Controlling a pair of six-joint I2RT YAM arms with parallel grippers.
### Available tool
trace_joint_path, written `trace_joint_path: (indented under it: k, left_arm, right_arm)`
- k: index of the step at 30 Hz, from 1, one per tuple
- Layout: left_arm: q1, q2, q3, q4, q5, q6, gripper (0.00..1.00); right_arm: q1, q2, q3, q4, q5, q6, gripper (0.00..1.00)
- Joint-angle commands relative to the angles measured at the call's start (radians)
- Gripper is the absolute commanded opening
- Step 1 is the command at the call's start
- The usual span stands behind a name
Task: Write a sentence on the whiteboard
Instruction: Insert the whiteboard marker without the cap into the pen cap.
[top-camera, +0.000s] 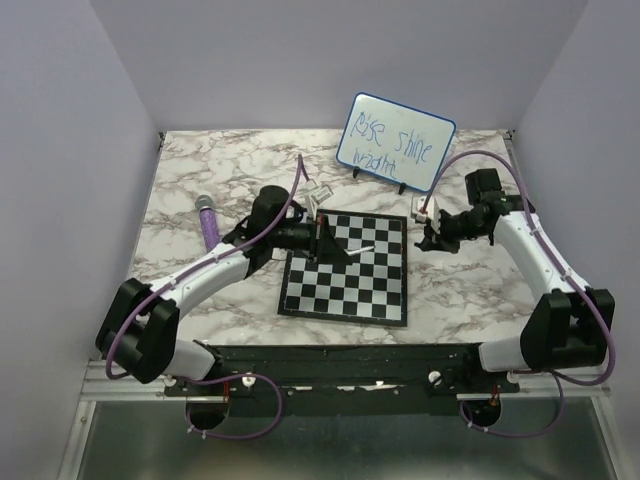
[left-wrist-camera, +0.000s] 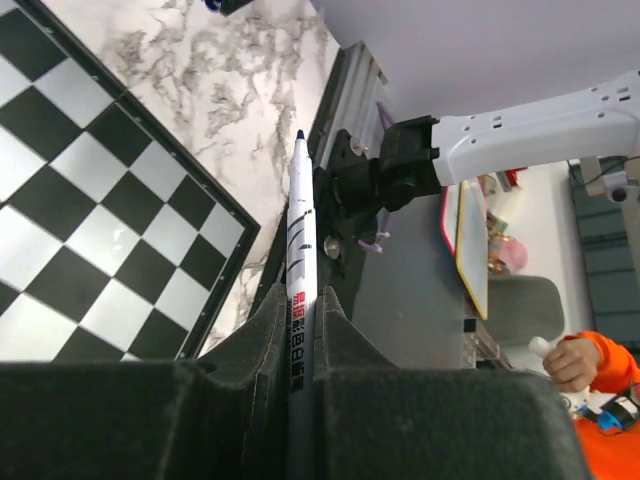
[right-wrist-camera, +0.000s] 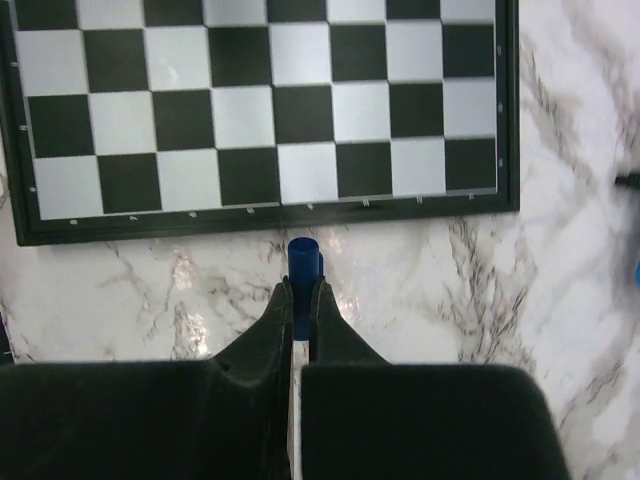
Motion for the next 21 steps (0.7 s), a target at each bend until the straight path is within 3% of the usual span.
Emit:
trace_joint_path:
  k: [1,7,21]
  left_arm:
    - [-0.052,0.09,0.084,-0.061,0.094,-0.062,0.0]
    - [-0.114,0.182,0.188,-0.205,0.04,0.0,0.0]
    - [-0.139,0.214,0.211,-0.187,0.005,-0.003,0.0]
  right_arm:
    - [0.086,-0.121,-0.031,-0.026,-0.055,-0.135,0.03]
    - [0.207,-0.218,-0.051,0.009,-0.042,-0.143,0.04]
    - [0.307,-0.241,-0.122,0.081,0.042,-0.11,0.04]
